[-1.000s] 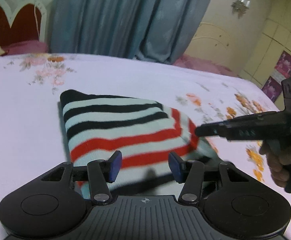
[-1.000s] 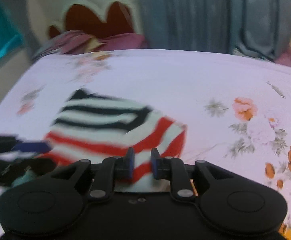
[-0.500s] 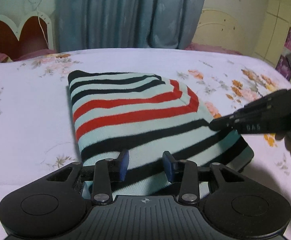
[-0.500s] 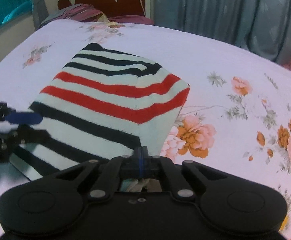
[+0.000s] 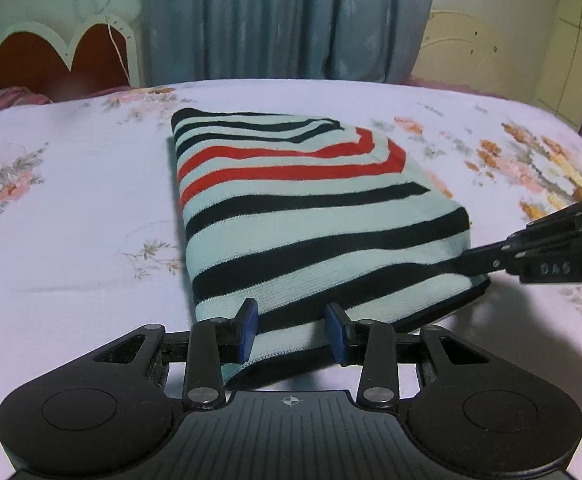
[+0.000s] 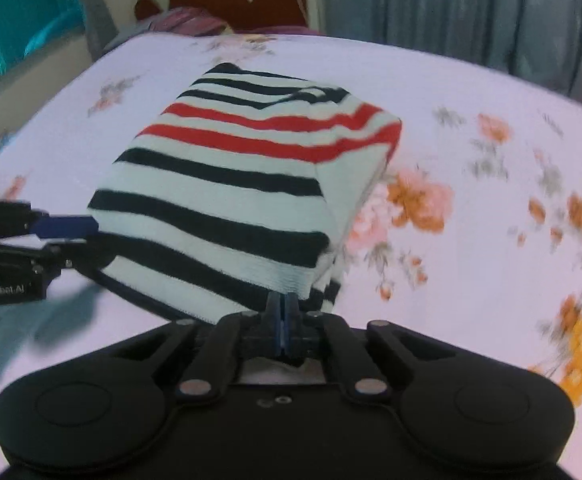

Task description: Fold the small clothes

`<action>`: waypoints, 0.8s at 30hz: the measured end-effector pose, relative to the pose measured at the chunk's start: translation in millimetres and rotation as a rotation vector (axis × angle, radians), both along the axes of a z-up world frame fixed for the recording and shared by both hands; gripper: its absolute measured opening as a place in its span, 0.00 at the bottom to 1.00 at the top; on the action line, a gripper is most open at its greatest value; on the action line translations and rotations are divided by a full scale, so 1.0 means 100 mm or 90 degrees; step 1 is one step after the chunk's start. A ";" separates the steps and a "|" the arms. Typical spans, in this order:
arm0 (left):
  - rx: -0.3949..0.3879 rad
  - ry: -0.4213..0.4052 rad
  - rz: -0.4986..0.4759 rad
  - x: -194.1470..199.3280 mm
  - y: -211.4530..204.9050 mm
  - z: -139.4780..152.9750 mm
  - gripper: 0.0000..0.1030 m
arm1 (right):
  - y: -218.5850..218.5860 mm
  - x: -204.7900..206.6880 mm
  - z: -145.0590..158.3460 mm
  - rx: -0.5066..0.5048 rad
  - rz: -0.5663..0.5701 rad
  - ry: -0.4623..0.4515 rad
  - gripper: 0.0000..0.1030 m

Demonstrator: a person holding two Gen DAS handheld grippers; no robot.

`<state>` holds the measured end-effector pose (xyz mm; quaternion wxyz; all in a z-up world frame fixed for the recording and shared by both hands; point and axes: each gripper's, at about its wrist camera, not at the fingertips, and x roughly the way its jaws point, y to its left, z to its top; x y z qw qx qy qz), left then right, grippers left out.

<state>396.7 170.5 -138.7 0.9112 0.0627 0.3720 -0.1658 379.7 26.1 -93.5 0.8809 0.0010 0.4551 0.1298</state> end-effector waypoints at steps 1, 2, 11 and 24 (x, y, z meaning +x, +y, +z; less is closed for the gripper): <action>0.007 -0.002 0.000 0.00 -0.01 -0.01 0.37 | -0.02 -0.01 -0.01 0.009 -0.004 -0.003 0.00; 0.011 -0.006 0.003 -0.02 -0.02 -0.02 0.37 | -0.03 -0.01 -0.02 0.012 -0.004 -0.005 0.00; 0.020 -0.026 0.039 -0.06 -0.08 -0.01 0.37 | 0.01 -0.10 -0.07 0.001 -0.005 -0.037 0.00; 0.035 -0.140 0.138 -0.79 -0.11 0.55 1.00 | -0.14 -0.67 0.52 0.011 -0.096 -0.120 0.99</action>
